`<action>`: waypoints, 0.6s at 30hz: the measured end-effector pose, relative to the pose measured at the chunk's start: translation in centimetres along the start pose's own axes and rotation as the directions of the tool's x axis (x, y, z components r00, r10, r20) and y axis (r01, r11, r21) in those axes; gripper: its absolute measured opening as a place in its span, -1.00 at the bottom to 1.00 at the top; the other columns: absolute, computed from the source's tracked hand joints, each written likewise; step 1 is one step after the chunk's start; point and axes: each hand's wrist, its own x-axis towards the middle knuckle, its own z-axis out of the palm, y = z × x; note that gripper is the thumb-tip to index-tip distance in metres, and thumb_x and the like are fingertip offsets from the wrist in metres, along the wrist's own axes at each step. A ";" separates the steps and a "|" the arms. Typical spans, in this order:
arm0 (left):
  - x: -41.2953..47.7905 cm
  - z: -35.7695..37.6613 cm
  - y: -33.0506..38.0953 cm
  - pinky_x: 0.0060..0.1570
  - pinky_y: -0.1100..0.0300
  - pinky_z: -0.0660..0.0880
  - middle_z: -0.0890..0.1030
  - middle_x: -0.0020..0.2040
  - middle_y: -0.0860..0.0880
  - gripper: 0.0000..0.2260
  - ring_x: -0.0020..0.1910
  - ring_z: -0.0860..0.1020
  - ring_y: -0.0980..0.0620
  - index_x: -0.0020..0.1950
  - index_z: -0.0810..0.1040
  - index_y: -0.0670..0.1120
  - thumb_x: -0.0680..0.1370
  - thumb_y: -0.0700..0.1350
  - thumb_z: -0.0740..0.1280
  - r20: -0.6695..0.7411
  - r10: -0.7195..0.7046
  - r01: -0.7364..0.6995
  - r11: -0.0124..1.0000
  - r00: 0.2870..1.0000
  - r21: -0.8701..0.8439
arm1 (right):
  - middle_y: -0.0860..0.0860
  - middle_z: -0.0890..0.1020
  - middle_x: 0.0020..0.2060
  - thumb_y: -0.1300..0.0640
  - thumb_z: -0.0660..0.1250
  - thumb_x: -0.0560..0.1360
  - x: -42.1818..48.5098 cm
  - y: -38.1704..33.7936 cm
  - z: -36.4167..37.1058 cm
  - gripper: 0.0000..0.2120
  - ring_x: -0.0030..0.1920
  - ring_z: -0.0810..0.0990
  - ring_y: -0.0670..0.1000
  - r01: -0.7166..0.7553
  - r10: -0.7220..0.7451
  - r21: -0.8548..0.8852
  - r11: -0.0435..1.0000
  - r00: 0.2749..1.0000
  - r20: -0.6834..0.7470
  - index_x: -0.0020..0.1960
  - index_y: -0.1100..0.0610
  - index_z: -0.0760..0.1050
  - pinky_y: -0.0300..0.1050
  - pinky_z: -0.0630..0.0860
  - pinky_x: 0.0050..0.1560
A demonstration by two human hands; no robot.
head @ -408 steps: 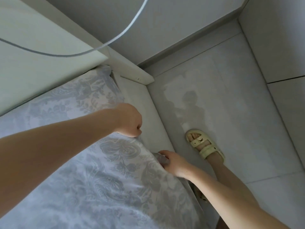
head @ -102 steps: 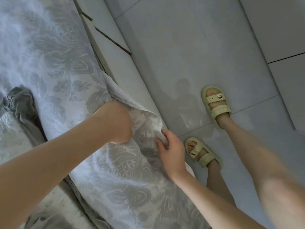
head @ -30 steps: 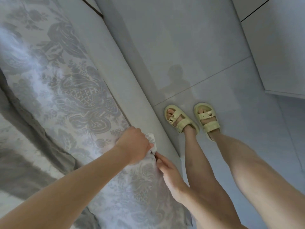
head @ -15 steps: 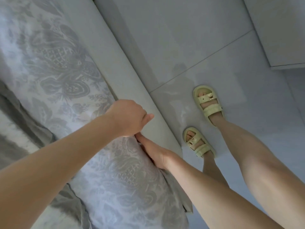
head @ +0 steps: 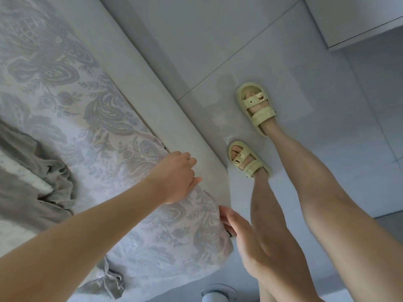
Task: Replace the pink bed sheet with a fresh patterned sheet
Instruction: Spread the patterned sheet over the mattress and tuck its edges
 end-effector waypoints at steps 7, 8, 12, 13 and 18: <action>2.0 0.5 2.4 0.09 0.10 0.38 0.57 0.18 -0.07 -0.57 0.18 0.50 -0.09 0.27 0.51 0.01 0.66 0.09 -0.08 0.351 -0.143 0.107 0.987 0.925 0.121 | 0.01 0.64 0.11 -0.26 0.12 0.52 3.1 0.2 3.3 -0.53 0.17 0.59 0.00 -0.101 0.105 -0.032 0.994 0.986 0.132 0.24 0.00 0.52 0.01 0.46 0.25; 2.6 0.6 2.5 0.08 0.11 0.37 0.54 0.22 -0.05 -0.62 0.20 0.48 -0.08 0.30 0.48 0.05 0.66 0.04 -0.05 0.401 -0.163 0.122 0.985 0.902 0.125 | 0.02 0.66 0.06 -0.22 0.11 0.52 3.9 0.0 3.8 -0.55 0.11 0.61 0.00 -0.138 0.148 -0.079 0.987 0.979 0.141 0.21 0.02 0.55 0.03 0.48 0.22; 3.2 0.3 2.4 -0.01 0.11 0.34 0.55 0.16 -0.06 -0.66 0.13 0.50 -0.06 0.19 0.53 -0.07 0.63 -0.04 0.01 0.413 -0.242 0.203 0.970 0.878 0.135 | 0.12 0.59 -0.16 0.10 0.10 0.56 6.2 -0.4 4.3 -0.70 -0.20 0.53 0.04 -0.294 0.300 -0.273 0.916 0.954 -0.020 0.02 0.22 0.55 -0.16 0.45 -0.23; 2.9 0.0 2.3 0.04 0.10 0.35 0.56 0.16 -0.07 -0.64 0.15 0.50 -0.08 0.18 0.53 -0.08 0.65 -0.01 0.00 0.346 -0.244 0.219 0.969 0.906 0.112 | 0.14 0.59 -0.08 0.13 0.08 0.58 6.7 -0.7 4.0 -0.69 -0.18 0.52 0.05 -0.324 0.323 -0.293 0.900 0.945 -0.053 0.12 0.24 0.53 -0.19 0.42 -0.32; -1.7 -0.6 1.0 -0.10 0.08 0.39 0.61 -0.18 -0.04 -0.60 -0.14 0.56 -0.12 -0.10 0.60 -0.09 0.55 -0.03 -0.02 -0.298 -0.181 0.135 0.977 0.937 -0.168 | 0.18 0.58 0.03 0.08 0.21 0.58 7.7 -0.3 2.5 -0.72 -0.09 0.51 0.09 -0.401 0.343 -0.363 0.841 0.914 -0.216 0.12 0.29 0.49 -0.16 0.47 -0.26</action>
